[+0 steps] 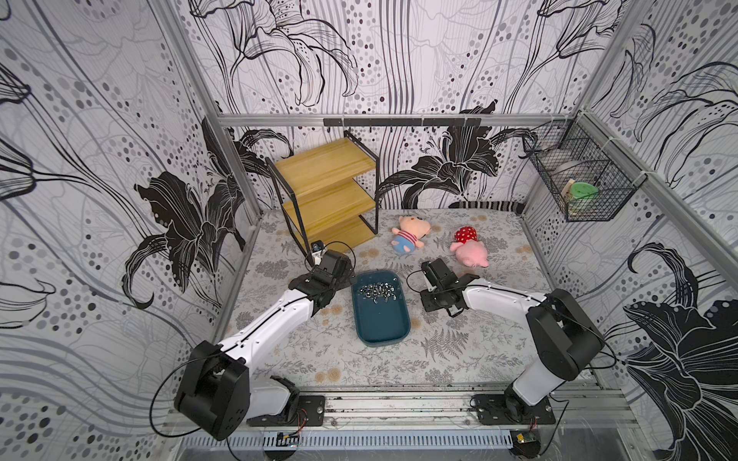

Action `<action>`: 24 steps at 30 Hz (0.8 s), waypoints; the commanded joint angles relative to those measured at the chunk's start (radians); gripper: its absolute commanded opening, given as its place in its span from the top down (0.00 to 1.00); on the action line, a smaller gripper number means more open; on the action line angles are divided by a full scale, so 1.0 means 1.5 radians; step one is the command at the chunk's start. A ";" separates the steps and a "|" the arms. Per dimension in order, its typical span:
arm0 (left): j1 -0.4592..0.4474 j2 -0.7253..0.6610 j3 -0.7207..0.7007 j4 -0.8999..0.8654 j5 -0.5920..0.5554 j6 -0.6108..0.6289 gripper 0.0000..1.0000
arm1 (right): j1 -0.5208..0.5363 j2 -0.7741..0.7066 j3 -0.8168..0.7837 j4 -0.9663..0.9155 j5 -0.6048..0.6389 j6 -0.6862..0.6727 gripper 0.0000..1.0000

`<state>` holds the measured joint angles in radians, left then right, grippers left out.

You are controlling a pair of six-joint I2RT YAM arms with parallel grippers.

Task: Take out the wing nut from the storage box
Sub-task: Place the wing nut at the center of the board.

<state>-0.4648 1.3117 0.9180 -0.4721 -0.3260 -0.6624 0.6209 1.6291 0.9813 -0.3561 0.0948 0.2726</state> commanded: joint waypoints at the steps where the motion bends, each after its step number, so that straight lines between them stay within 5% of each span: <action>1: -0.003 -0.012 0.001 0.014 -0.015 -0.009 0.03 | 0.020 -0.048 0.061 -0.038 0.012 -0.011 0.59; 12: 0.001 -0.031 -0.027 0.020 -0.019 -0.034 0.03 | 0.167 0.021 0.225 -0.030 -0.007 -0.008 0.64; 24: 0.063 -0.096 -0.090 0.026 0.024 -0.043 0.03 | 0.189 0.165 0.255 0.033 -0.052 -0.015 0.66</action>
<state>-0.3756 1.1790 0.7940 -0.4595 -0.3099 -0.7246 0.8978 1.8545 1.3289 -0.3351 0.0315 0.2684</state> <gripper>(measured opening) 0.968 0.340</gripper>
